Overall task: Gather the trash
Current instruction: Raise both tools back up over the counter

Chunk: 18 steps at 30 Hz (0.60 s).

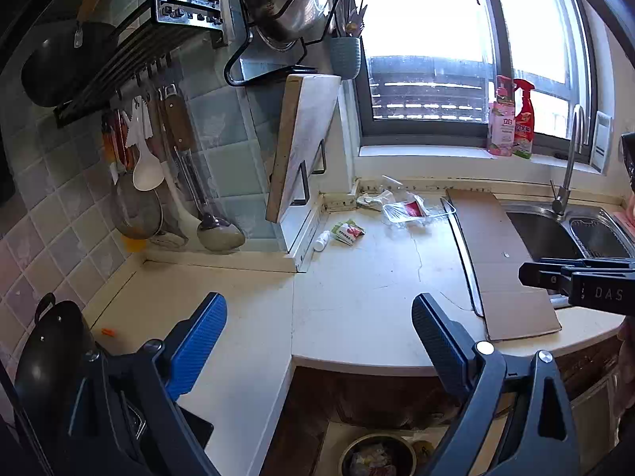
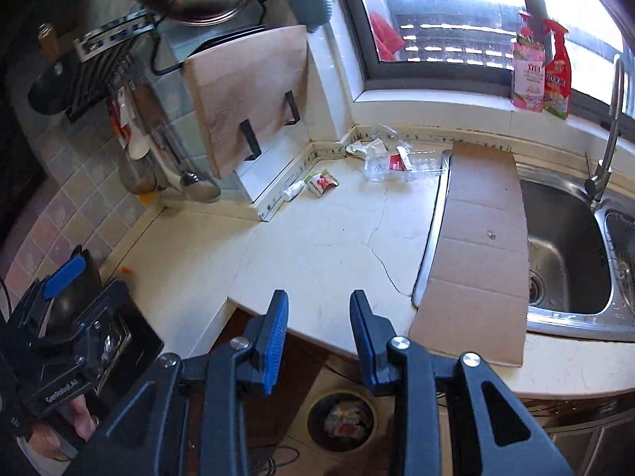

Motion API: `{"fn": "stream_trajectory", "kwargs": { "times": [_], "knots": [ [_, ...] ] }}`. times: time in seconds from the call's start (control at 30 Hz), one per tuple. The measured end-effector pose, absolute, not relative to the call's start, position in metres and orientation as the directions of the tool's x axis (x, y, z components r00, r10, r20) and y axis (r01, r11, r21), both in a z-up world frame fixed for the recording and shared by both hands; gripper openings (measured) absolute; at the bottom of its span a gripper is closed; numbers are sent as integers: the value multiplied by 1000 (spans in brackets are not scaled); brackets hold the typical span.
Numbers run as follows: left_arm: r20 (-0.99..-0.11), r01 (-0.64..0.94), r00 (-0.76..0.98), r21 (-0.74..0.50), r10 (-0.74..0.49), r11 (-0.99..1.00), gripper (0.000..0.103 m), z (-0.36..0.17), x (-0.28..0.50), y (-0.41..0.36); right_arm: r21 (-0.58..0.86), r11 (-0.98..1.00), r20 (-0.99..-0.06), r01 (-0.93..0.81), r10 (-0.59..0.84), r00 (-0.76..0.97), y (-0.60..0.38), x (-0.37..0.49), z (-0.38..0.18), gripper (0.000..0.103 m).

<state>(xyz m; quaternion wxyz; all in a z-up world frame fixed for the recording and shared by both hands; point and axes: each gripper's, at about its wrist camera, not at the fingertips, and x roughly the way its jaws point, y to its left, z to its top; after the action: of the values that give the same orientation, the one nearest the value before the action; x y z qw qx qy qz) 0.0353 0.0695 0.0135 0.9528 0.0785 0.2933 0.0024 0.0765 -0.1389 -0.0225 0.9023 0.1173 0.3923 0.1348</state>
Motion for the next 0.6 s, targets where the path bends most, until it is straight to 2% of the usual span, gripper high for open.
{"fn": "stream_trajectory", "kwargs": {
  "times": [0.2,0.6],
  "knots": [
    [-572,-5,810,213,129,977,93,0,94,62,507,861,-674,-37,423,605,-175,161,-58,32],
    [-605,-16,768,309,210,951,93,-55,269,-5,651,731,-700,203,475,534,-234,358,-142,32]
  ]
}}
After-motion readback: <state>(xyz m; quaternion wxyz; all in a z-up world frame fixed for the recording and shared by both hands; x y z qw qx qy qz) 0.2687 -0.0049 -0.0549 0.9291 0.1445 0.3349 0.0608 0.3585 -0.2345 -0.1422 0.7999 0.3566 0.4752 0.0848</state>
